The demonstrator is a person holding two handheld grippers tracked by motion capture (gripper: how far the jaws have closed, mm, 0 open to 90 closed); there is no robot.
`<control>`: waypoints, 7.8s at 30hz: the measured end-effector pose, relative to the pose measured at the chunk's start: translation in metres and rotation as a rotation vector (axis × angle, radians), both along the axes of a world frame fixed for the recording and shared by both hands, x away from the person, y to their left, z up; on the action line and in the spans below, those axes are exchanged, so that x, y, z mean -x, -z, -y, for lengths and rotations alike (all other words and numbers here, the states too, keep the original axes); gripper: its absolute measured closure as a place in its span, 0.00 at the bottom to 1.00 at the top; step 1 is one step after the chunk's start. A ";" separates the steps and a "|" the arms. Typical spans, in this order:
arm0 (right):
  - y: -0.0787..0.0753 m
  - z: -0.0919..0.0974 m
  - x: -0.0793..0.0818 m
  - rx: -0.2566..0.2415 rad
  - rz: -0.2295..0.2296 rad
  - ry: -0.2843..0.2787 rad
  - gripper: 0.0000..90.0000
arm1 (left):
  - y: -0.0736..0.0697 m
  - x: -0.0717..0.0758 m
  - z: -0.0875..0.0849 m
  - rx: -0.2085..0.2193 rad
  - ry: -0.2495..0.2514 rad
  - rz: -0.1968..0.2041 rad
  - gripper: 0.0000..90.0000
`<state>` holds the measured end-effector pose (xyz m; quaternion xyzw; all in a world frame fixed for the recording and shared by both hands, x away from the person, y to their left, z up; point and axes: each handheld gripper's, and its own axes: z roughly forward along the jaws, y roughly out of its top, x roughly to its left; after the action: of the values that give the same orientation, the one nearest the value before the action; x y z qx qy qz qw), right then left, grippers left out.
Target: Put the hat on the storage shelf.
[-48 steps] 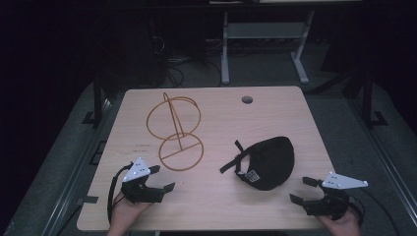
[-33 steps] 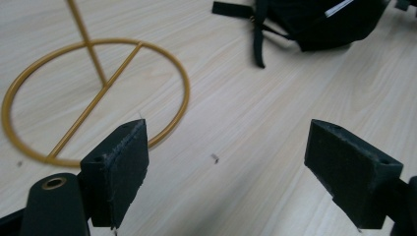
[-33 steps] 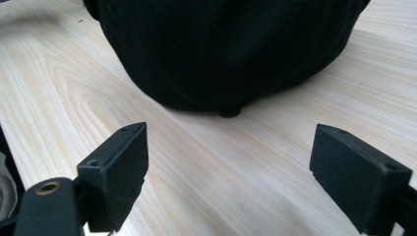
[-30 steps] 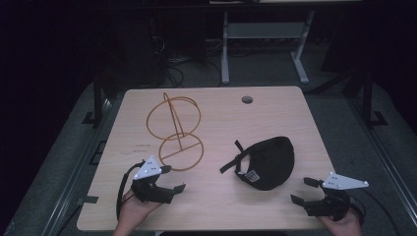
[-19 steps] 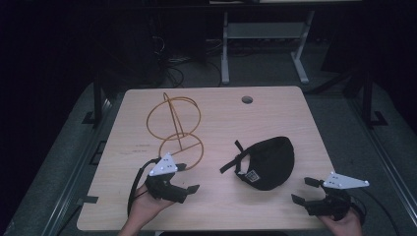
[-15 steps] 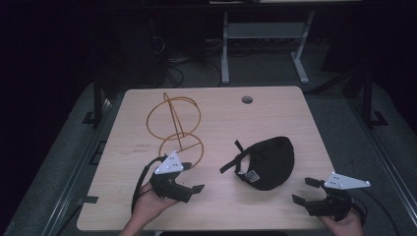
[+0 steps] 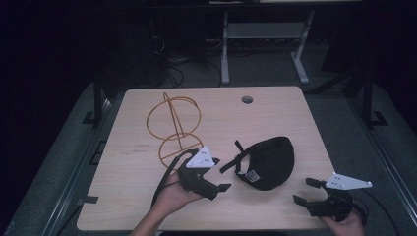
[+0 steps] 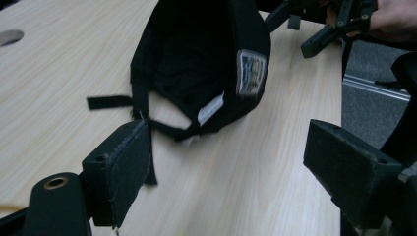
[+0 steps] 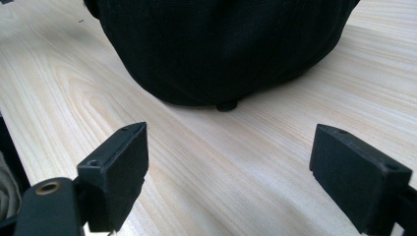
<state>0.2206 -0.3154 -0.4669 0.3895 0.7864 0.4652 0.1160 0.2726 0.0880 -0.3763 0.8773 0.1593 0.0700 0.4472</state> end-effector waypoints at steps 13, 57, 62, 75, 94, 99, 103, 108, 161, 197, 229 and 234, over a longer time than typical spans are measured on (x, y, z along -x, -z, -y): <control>0.000 -0.003 -0.001 0.007 -0.005 -0.015 0.16 | 0.010 -0.015 0.051 -0.039 0.094 -0.039 0.25; -0.014 -0.013 0.007 -0.043 0.114 -0.028 0.19 | -0.026 -0.031 0.106 -0.015 0.292 -0.019 0.90; -0.022 -0.018 0.008 -0.065 0.165 -0.025 0.19 | -0.040 -0.029 0.109 0.000 0.316 -0.006 0.90; -0.037 -0.024 0.012 -0.107 0.273 -0.006 0.29 | -0.056 -0.007 0.129 0.000 0.444 0.017 0.91; -0.045 -0.020 0.024 -0.169 0.351 -0.107 0.92 | -0.073 0.010 0.141 -0.036 0.555 0.049 0.91; -0.048 -0.021 0.025 -0.149 0.347 -0.096 0.93 | -0.072 0.005 0.134 -0.027 0.512 0.051 0.88; -0.051 -0.019 0.025 -0.155 0.341 -0.087 0.93 | -0.072 0.003 0.130 -0.044 0.460 0.064 0.81; -0.056 -0.017 0.023 -0.165 0.325 -0.083 0.94 | -0.071 0.000 0.124 -0.070 0.396 0.086 0.69; -0.125 -0.020 -0.036 -0.082 0.295 -0.162 0.93 | 0.007 0.008 -0.018 -0.095 0.084 0.027 0.39; -0.211 -0.115 -0.093 -0.076 0.329 -0.350 0.94 | 0.034 0.026 -0.023 -0.114 0.120 0.023 0.36; -0.256 -0.235 -0.151 -0.057 0.310 -0.508 0.94 | 0.036 0.024 -0.021 -0.105 0.135 0.014 0.36; -0.261 -0.251 -0.160 -0.058 0.313 -0.519 0.94 | 0.036 0.023 -0.020 -0.107 0.143 0.018 0.36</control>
<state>0.3801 -0.0646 -0.2060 0.1023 0.8185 0.5561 0.1019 0.2500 0.1085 -0.4127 0.9085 0.0883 0.0543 0.4048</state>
